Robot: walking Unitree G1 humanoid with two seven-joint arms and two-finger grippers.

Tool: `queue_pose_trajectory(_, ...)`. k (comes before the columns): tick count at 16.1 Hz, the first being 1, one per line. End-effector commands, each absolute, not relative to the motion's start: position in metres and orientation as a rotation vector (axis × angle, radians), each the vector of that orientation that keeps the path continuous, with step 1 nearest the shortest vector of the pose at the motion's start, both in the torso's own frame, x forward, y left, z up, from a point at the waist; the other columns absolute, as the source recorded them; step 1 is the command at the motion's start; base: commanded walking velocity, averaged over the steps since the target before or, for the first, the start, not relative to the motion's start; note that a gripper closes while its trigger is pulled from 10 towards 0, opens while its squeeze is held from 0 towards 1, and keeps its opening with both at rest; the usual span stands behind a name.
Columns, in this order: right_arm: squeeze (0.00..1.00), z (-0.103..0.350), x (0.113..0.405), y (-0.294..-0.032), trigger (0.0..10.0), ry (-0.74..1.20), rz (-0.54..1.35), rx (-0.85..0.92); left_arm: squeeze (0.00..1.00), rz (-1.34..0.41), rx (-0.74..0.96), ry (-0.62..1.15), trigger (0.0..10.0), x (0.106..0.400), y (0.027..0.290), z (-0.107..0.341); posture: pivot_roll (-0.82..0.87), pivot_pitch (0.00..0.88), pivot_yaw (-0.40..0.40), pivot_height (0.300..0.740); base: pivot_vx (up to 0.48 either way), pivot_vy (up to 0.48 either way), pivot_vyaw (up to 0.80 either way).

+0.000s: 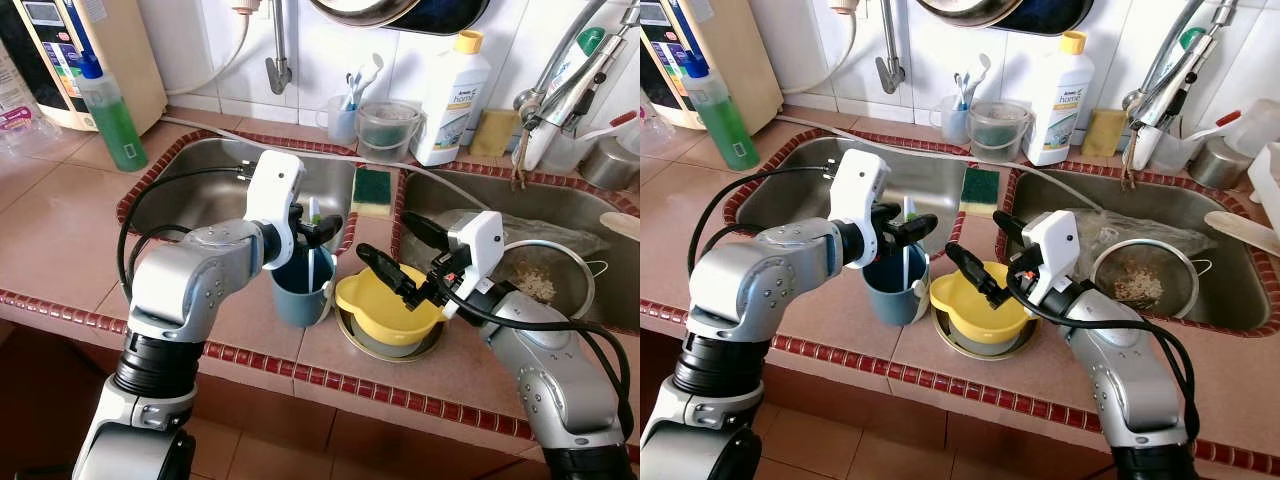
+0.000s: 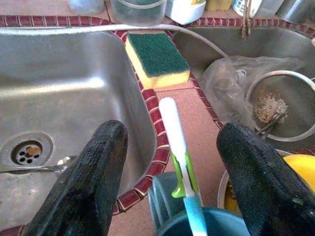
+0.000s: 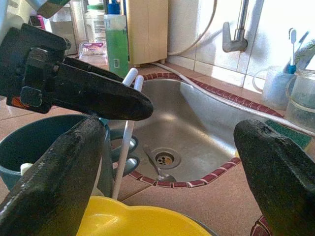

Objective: Kitchen organization

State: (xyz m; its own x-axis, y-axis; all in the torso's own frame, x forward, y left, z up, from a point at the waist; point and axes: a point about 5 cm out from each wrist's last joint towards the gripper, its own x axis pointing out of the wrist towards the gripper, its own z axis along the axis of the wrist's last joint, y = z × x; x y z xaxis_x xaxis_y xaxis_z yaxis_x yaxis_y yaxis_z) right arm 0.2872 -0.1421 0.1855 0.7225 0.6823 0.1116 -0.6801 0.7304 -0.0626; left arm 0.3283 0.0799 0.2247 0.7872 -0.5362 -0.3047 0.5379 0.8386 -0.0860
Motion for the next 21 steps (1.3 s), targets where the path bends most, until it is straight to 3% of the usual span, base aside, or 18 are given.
queue_pose_trajectory(1, 0.00, 0.1878, 0.2837, -0.1417, 10.0, -0.134, 0.764, -0.023, 0.00, -0.577, 0.034, 0.299, 10.0, 0.3300, 0.0756, 0.2292, -0.09, 0.088, 0.049, 0.740, 0.000, 0.000, 0.00)
queue_pose_trajectory(2, 0.00, 0.1875, 0.2833, -0.1418, 10.0, -0.133, 0.764, -0.023, 0.00, -0.579, 0.037, 0.293, 8.8, 0.3299, 0.0748, 0.2293, -0.09, 0.088, 0.049, 0.740, 0.000, 0.000, 0.00)
queue_pose_trajectory(3, 0.00, 0.1876, 0.2833, -0.1416, 10.0, -0.130, 0.764, -0.024, 0.00, -0.580, 0.035, 0.289, 0.0, 0.3303, 0.0736, 0.2289, -0.09, 0.091, 0.049, 0.740, 0.000, 0.000, 0.00)
queue_pose_trajectory(21, 0.00, 0.1882, 0.2860, -0.1401, 10.0, -0.135, 0.758, -0.037, 0.00, -0.611, 0.042, 0.258, 0.0, 0.3310, 0.0724, 0.2353, -0.08, 0.080, 0.050, 0.740, 0.000, 0.000, 0.00)
